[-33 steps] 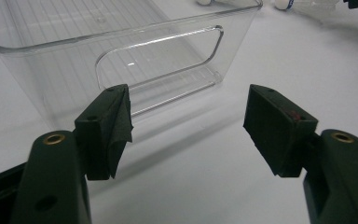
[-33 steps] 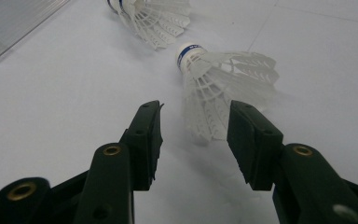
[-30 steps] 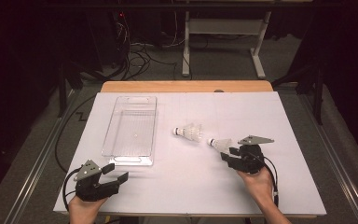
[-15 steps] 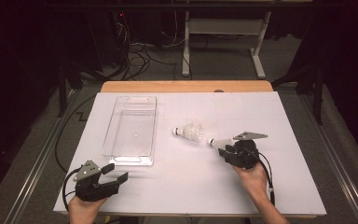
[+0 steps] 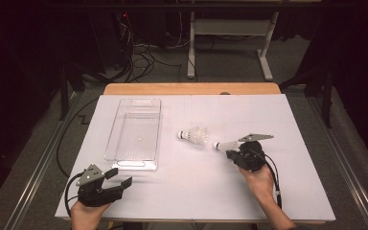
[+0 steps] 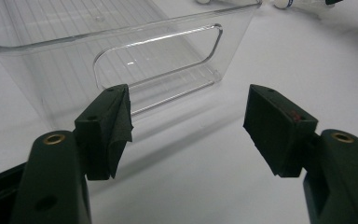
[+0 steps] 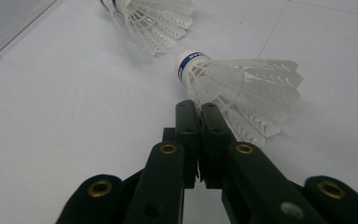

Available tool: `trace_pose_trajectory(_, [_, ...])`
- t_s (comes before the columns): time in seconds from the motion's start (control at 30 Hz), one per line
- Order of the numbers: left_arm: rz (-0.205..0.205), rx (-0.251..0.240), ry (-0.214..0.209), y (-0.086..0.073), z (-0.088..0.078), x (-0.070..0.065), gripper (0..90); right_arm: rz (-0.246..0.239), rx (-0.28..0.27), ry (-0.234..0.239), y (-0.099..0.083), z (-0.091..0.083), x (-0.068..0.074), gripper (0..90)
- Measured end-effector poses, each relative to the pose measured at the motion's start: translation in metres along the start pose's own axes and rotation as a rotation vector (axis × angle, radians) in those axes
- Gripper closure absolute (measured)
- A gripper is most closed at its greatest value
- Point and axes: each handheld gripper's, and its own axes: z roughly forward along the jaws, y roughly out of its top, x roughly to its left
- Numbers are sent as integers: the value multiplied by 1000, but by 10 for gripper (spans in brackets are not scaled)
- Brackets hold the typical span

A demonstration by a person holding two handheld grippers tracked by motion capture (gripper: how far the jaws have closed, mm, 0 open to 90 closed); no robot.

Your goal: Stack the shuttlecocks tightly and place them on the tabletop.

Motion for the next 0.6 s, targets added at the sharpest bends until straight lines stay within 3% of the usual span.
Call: trace_pose_trajectory(0.6, [0,0,1,0,0,0,329,-28,-7,28,9,-4,2,900])
